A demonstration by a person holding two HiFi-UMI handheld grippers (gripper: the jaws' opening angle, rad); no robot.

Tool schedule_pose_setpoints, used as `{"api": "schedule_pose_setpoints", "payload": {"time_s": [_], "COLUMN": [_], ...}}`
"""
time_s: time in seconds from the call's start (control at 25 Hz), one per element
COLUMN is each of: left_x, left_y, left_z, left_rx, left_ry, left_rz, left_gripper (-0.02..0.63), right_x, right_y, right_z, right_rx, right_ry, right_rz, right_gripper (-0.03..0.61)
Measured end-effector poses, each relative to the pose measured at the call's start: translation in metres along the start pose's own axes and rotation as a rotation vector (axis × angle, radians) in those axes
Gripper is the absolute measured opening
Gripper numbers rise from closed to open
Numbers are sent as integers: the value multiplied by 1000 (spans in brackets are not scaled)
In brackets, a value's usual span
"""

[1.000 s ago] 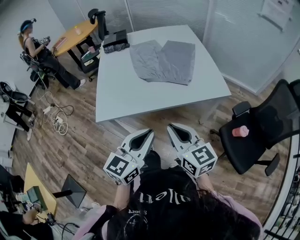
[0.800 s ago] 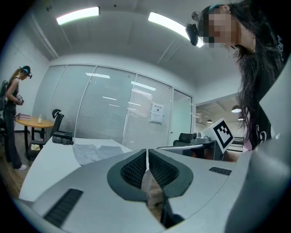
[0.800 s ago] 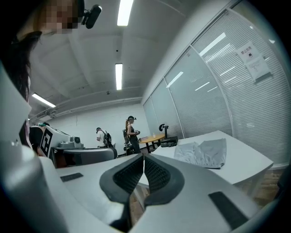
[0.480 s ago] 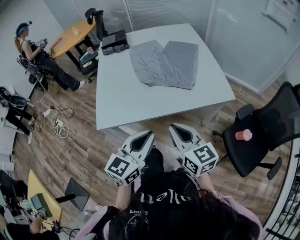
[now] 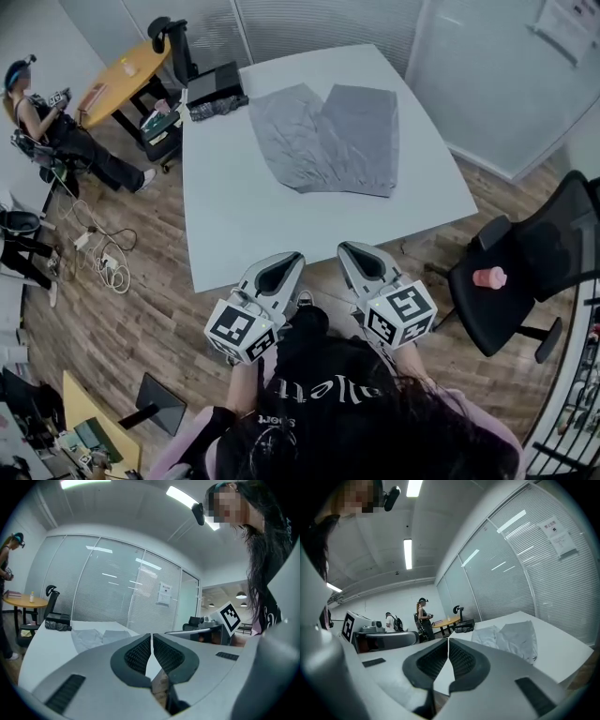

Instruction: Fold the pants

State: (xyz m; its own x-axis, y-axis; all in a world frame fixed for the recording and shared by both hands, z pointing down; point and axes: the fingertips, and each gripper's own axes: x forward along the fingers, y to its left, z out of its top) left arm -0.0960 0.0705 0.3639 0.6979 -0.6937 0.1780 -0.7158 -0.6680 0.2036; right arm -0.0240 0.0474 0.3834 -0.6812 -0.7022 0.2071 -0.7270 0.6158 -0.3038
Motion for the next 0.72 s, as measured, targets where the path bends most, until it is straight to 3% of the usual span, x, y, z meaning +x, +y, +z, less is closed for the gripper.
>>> {"api": "schedule_pose_setpoints", "payload": {"time_s": [0.36,0.72], "left_x": [15,30], "left_y": [79,127], "left_z": [12,14], "left_rx": [-24,-28], "left_ry": [-11,10], "left_rz": [-37,-103], "left_gripper": [34,32], "right_x": [74,116], "right_y": [-4,-20], "right_z": [11,13], "right_rx": [-14,-4], "right_ry": [41,70], "right_rz": [-34,-125], "right_gripper": [25,26]}}
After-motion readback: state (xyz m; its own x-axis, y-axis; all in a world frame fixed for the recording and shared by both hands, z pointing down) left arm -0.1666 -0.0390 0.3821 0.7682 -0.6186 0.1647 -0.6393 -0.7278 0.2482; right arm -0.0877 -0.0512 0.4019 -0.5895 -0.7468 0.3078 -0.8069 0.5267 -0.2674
